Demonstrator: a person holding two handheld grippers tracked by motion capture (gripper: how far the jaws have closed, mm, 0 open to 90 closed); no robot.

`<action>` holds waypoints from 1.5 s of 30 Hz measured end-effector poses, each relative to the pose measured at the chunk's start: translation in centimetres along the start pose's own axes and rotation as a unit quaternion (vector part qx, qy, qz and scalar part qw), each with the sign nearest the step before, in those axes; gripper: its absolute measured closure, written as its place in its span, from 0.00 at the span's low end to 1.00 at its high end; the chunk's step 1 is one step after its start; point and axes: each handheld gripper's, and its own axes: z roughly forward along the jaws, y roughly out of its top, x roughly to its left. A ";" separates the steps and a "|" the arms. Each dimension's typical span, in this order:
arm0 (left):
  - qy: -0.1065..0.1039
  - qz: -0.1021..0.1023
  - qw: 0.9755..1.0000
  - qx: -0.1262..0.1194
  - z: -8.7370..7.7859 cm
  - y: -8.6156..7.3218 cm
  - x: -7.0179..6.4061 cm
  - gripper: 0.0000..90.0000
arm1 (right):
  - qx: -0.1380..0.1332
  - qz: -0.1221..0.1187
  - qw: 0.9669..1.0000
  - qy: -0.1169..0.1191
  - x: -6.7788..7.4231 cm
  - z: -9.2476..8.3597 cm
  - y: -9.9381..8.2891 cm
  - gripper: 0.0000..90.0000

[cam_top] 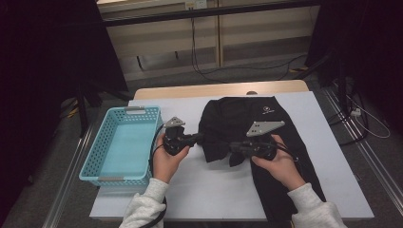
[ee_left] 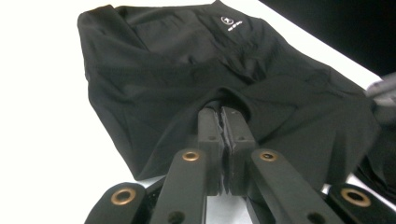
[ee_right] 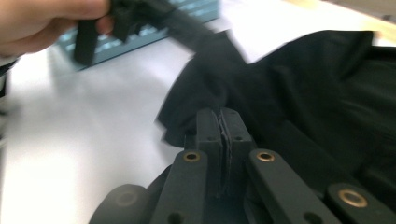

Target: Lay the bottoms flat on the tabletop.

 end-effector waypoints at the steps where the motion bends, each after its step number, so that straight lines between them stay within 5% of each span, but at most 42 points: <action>1: 0.000 -0.002 1.000 0.006 0.2 -0.1 0.1 0.97 | 0.001 0.010 1.000 0.002 -0.3 0.3 -0.4 0.98; 6: 0.009 -0.002 1.000 0.020 1.0 -0.8 0.4 0.88 | 0.051 0.018 0.998 -0.031 -1.0 3.2 -2.6 0.98; 12: 0.032 0.004 0.999 0.030 1.8 -1.6 1.1 0.45 | 0.083 0.026 0.994 -0.058 -1.7 4.7 -3.6 0.97; 16: 0.032 0.012 0.999 0.034 1.6 -1.7 0.9 0.33 | 0.088 0.025 0.994 -0.062 -1.7 4.9 -3.7 0.95; 20: 0.035 0.027 0.999 0.029 0.7 -1.4 0.1 0.30 | 0.094 0.021 0.994 -0.050 -1.5 5.2 -3.9 0.90; 24: 0.016 0.045 0.998 0.035 0.2 -1.4 -0.8 0.28 | 0.096 0.017 0.994 -0.050 -1.4 5.2 -3.8 0.86; 35: -0.001 0.071 0.996 0.048 -0.2 -2.7 -2.1 0.24 | 0.052 0.005 0.994 -0.093 -0.8 2.3 -2.7 0.39; 41: -0.003 0.079 0.996 0.038 -1.4 -3.4 -2.6 0.27 | 0.045 0.013 0.994 -0.097 -0.3 0.7 -3.4 0.33; 45: -0.009 0.092 0.994 0.054 -0.9 -4.3 -3.1 0.35 | 0.051 0.012 0.994 -0.091 0.2 -0.1 -4.1 0.29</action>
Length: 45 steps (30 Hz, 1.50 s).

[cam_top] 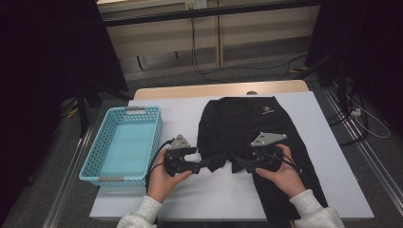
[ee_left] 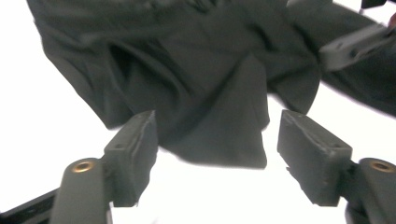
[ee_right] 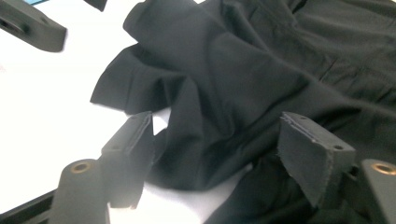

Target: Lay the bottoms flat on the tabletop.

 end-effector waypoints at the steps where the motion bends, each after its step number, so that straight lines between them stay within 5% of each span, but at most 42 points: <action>1: -0.011 -0.005 1.000 0.008 0.2 -0.1 -0.3 0.40 | -0.001 0.004 1.000 0.000 0.1 -0.2 -0.2 0.29; 6: -0.027 0.009 0.999 0.022 1.2 -0.3 -1.5 0.51 | 0.002 0.004 1.000 -0.003 0.6 -1.0 -1.1 0.28; 13: -0.010 0.018 0.999 0.043 2.5 -1.0 -1.5 0.56 | 0.003 0.002 1.000 -0.004 1.2 -1.3 -1.3 0.27; 25: 0.010 0.053 0.998 0.042 3.4 -0.8 -1.7 0.64 | 0.010 -0.008 1.000 0.004 1.5 -0.6 -1.4 0.27; 36: 0.009 0.024 0.999 0.044 3.7 -0.5 -0.8 0.88 | 0.009 -0.007 1.000 0.002 1.6 -0.5 -1.4 0.25; 40: 0.018 0.026 0.998 0.052 3.8 -0.2 -1.2 0.92 | 0.010 -0.009 1.000 -0.005 1.7 -0.5 -1.4 0.22; 45: 0.008 0.002 0.999 0.046 3.8 -0.3 -1.1 0.98 | 0.004 -0.009 1.000 -0.011 1.7 -0.6 -1.3 0.19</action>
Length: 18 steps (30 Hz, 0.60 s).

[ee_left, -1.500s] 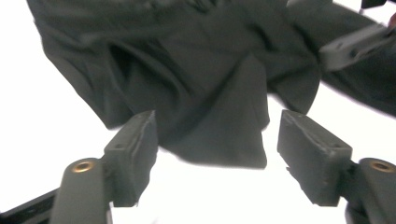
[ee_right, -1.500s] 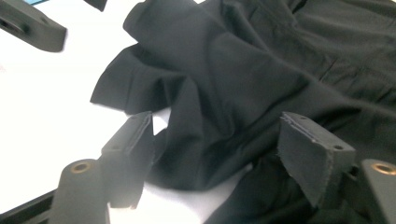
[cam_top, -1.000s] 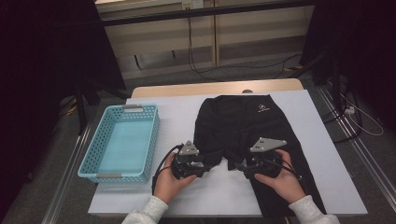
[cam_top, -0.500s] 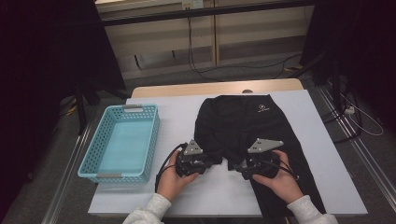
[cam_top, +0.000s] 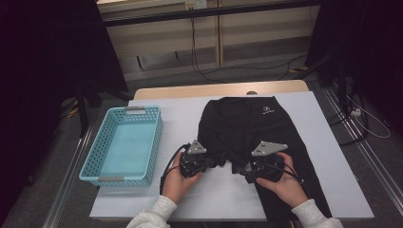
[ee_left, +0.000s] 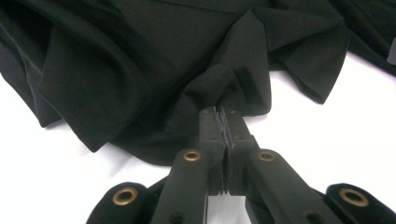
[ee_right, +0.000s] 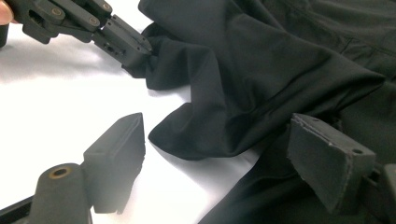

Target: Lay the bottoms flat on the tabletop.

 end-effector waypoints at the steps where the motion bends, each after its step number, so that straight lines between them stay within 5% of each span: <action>1: -0.002 -0.010 1.000 -0.005 0.0 -0.1 0.1 0.99 | -0.002 0.001 1.000 -0.006 0.0 0.0 0.0 0.17; 5: -0.004 -0.020 1.000 0.001 -0.3 0.2 0.1 0.99 | -0.009 0.007 1.000 -0.011 -0.1 -0.2 0.1 0.17; 10: -0.020 -0.072 0.995 -0.060 -3.4 0.8 1.9 0.99 | -0.010 0.001 1.000 -0.015 0.2 -0.1 0.2 0.19; 13: -0.021 -0.088 0.993 -0.073 -4.5 0.5 2.5 0.99 | -0.014 -0.018 1.000 -0.009 0.8 0.1 0.3 0.28; 18: -0.016 -0.085 0.994 -0.073 -4.7 0.6 2.7 0.99 | -0.005 -0.045 0.999 0.004 1.9 0.6 0.6 0.47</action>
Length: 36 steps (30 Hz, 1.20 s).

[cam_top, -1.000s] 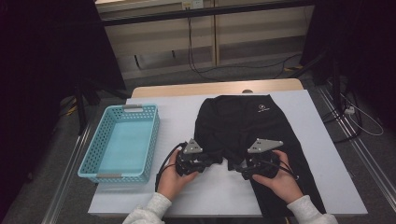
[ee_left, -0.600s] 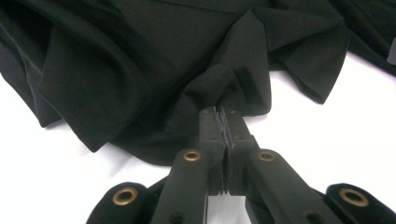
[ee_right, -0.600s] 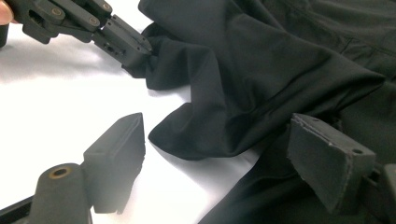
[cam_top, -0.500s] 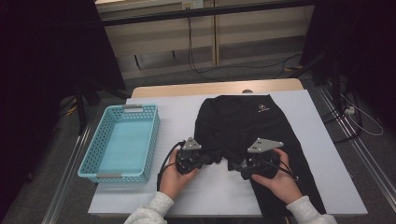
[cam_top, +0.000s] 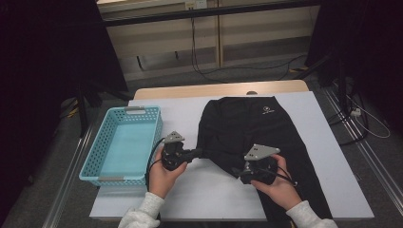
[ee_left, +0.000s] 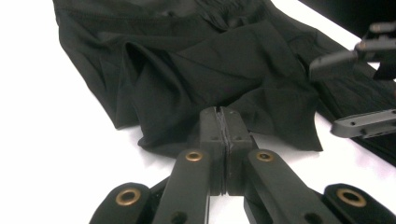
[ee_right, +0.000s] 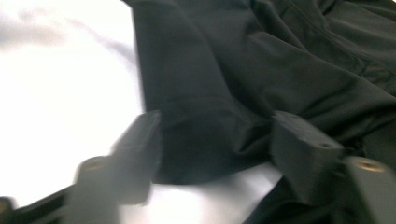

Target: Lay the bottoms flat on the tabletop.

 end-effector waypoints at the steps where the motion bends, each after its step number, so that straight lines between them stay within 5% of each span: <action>1: 0.000 0.000 1.000 -0.002 0.0 0.0 -0.1 0.99 | -0.002 -0.002 1.000 0.009 0.1 0.0 0.1 0.49; 7: 0.003 -0.002 1.000 -0.010 -0.2 0.2 0.2 0.99 | 0.002 -0.014 0.999 0.029 0.7 0.2 0.1 0.59; 15: 0.007 -0.010 1.000 -0.014 -0.5 0.2 0.5 0.99 | 0.035 -0.023 0.999 0.033 1.3 1.9 -0.2 0.46; 18: 0.007 -0.010 1.000 -0.011 -0.4 0.1 0.6 0.99 | 0.050 -0.031 0.998 0.029 1.5 2.6 -0.3 0.53; 20: 0.009 -0.009 1.000 -0.009 -0.4 0.1 0.6 0.99 | 0.052 -0.020 0.998 0.034 1.1 2.6 -0.1 0.80; 22: 0.009 -0.010 1.000 -0.010 -0.5 0.1 0.7 0.99 | 0.057 -0.016 0.998 0.024 0.8 2.5 -0.1 0.95; 31: 0.007 -0.013 1.000 -0.013 -1.0 0.3 0.8 0.99 | 0.007 0.040 0.998 0.051 -1.9 -0.2 0.6 0.98; 36: 0.007 -0.021 1.000 0.007 -0.2 -0.3 1.2 0.99 | 0.020 0.056 0.998 0.038 -2.9 0.7 0.0 0.92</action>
